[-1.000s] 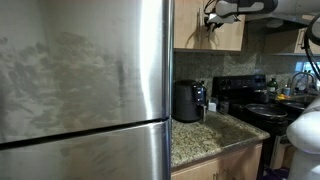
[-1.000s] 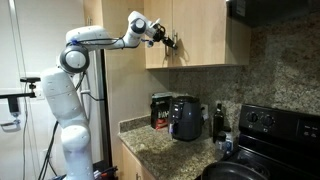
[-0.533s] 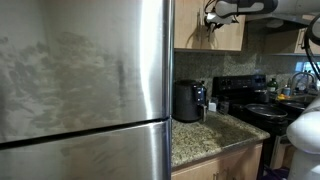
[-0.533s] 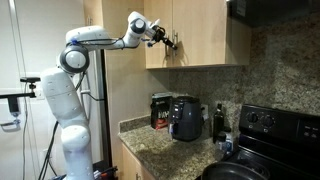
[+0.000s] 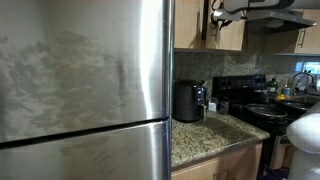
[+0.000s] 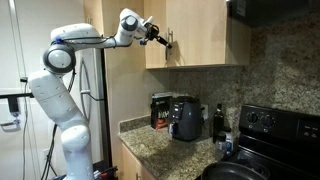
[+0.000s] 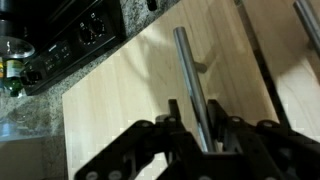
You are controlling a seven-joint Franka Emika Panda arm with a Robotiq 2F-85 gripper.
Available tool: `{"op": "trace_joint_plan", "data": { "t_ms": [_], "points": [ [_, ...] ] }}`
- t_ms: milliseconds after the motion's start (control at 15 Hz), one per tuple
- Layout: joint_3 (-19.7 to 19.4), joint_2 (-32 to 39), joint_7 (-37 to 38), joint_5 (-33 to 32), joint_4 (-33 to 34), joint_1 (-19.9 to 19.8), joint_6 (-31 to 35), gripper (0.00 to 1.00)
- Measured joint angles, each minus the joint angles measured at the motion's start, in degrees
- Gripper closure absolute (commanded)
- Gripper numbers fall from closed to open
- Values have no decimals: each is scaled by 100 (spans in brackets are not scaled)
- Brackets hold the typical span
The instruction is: Open the right door of the top cabinet
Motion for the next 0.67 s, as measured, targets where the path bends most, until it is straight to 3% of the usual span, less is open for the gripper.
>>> {"op": "trace_joint_plan", "data": {
  "t_ms": [667],
  "points": [
    [-130, -1621, -9, 67, -1062, -301, -791, 100]
  ]
}}
